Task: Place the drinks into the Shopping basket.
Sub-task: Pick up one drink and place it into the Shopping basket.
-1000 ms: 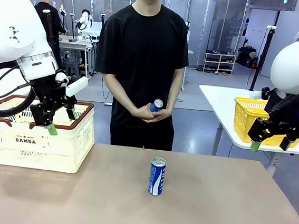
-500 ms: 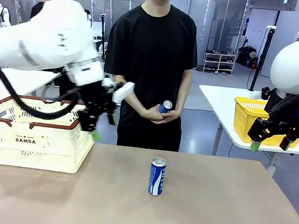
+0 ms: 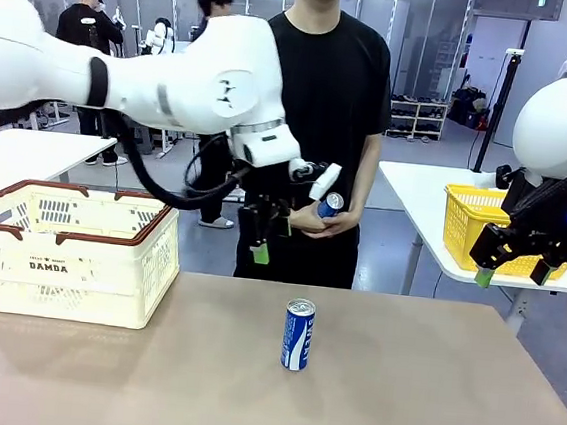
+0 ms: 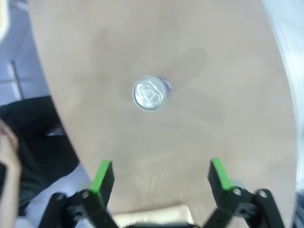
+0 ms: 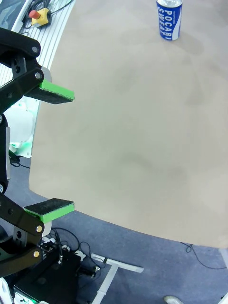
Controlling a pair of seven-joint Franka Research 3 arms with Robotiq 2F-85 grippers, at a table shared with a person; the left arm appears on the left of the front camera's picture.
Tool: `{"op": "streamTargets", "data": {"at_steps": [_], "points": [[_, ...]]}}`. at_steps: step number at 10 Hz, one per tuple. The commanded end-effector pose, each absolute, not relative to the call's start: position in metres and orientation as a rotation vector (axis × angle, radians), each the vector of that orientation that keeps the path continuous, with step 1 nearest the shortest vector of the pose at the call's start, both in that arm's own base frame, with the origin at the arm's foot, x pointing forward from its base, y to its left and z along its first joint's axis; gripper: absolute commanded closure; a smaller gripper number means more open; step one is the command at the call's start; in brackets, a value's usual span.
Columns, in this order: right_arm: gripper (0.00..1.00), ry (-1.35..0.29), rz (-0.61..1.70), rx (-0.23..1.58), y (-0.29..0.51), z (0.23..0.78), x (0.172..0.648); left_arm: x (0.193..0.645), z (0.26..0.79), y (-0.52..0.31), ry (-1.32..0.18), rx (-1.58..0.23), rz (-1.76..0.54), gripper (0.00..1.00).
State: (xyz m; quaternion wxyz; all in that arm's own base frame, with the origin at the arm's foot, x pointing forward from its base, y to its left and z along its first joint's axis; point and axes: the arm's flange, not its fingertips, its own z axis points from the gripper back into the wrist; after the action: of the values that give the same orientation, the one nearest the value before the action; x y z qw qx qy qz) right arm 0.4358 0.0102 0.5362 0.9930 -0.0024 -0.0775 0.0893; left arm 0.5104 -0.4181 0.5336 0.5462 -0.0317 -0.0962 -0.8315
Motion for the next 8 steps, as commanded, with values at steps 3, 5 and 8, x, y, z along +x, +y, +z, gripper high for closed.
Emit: {"op": "streamTargets", "data": {"at_steps": [3, 5, 8], "points": [[0.0, -0.15, 0.178, -0.007, 0.008, 0.539, 0.435, 0.516, 0.535, -0.465, -0.161, -0.098, -1.965, 0.0], [0.0, -0.15, 0.178, -0.007, 0.008, 0.539, 0.435, 0.511, 0.526, -0.476, -0.148, -0.075, -1.958, 0.0], [0.0, -0.15, 0.178, -0.007, 0.008, 0.539, 0.435, 0.505, 0.519, -0.472, -0.163, -0.1, -1.98, 0.0]]}}
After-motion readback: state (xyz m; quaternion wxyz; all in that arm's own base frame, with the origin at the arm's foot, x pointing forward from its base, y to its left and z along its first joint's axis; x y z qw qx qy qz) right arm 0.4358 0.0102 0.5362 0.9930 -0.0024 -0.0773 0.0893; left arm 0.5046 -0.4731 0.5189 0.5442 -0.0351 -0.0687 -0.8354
